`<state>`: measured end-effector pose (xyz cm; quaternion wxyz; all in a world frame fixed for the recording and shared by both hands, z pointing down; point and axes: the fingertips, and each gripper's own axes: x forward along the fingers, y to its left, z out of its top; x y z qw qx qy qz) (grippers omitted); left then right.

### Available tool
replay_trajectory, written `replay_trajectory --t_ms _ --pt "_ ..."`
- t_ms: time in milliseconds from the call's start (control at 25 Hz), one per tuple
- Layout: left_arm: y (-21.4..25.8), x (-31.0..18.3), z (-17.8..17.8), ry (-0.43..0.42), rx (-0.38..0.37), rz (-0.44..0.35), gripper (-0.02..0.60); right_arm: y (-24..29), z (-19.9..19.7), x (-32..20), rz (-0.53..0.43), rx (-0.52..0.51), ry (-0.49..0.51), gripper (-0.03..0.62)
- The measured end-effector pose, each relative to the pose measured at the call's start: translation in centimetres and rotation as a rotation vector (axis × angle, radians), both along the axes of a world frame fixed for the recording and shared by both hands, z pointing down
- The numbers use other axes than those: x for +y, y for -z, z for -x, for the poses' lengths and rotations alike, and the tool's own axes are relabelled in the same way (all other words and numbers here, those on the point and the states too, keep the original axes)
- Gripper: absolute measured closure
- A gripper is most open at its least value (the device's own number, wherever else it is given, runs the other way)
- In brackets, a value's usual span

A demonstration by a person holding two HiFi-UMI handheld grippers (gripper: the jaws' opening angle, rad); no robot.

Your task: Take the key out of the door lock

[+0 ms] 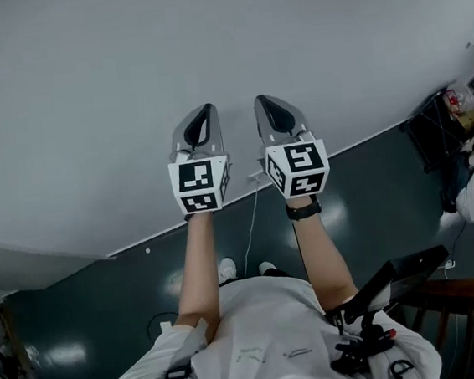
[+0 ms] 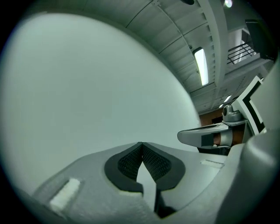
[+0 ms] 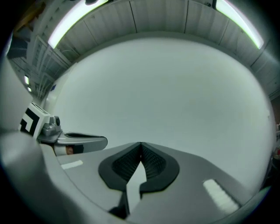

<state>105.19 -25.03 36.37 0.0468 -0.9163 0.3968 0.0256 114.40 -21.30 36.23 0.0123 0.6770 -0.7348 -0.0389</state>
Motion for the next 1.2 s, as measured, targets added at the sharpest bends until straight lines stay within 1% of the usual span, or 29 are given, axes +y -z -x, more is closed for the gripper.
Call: replay_trajectory --t_ms 80,160,240,360,480,560,640,760,880,960,1080,1200 --pt "-0.2 -0.9 3.0 0.099 -0.019 0.007 0.581 0.0 2.9 -2.0 0.0 -0.004 0.107 0.591" --pt "-0.4 -1.2 7.2 0.235 -0.054 0.001 0.581 0.7 6.8 -3.7 -0.045 0.006 0.245 0.591" --pt "-0.6 -0.9 12.2 0.388 -0.07 0.001 0.581 1.0 11.6 -4.9 -0.084 0.018 0.392 0.591" --pt "-0.7 0.8 20.2 0.608 -0.057 0.014 0.581 0.3 19.7 -5.4 -0.08 0.011 0.596 0.591" --pt "-0.3 4.4 26.9 0.767 -0.05 0.003 0.583 -0.5 27.3 -3.2 -0.059 -0.021 0.784 0.591" --pt "-0.1 7.2 31.3 0.88 -0.048 0.003 0.583 -0.7 32.9 -0.4 -0.065 -0.011 0.927 0.591" --pt "-0.2 9.9 35.5 0.985 -0.029 0.019 0.584 -0.7 37.8 2.3 -0.075 -0.002 1.037 0.599" --pt "-1.1 13.2 41.4 1.124 -0.002 0.063 0.584 -0.9 44.0 5.4 -0.062 -0.007 1.15 0.599" --pt "-1.9 16.6 47.2 1.26 0.034 0.093 0.588 -1.7 49.9 7.8 -0.011 -0.01 1.218 0.602" --pt "-2.3 18.8 51.1 1.344 0.026 0.107 0.588 -2.2 53.6 9.4 0.026 -0.012 1.258 0.602" --pt "-1.6 21.8 56.5 1.419 0.028 0.091 0.588 -2.0 59.6 11.9 0.054 -0.026 1.329 0.602" --pt "-0.3 24.9 61.7 1.465 0.095 0.036 0.588 -1.3 65.7 15.0 0.067 -0.035 1.404 0.602"
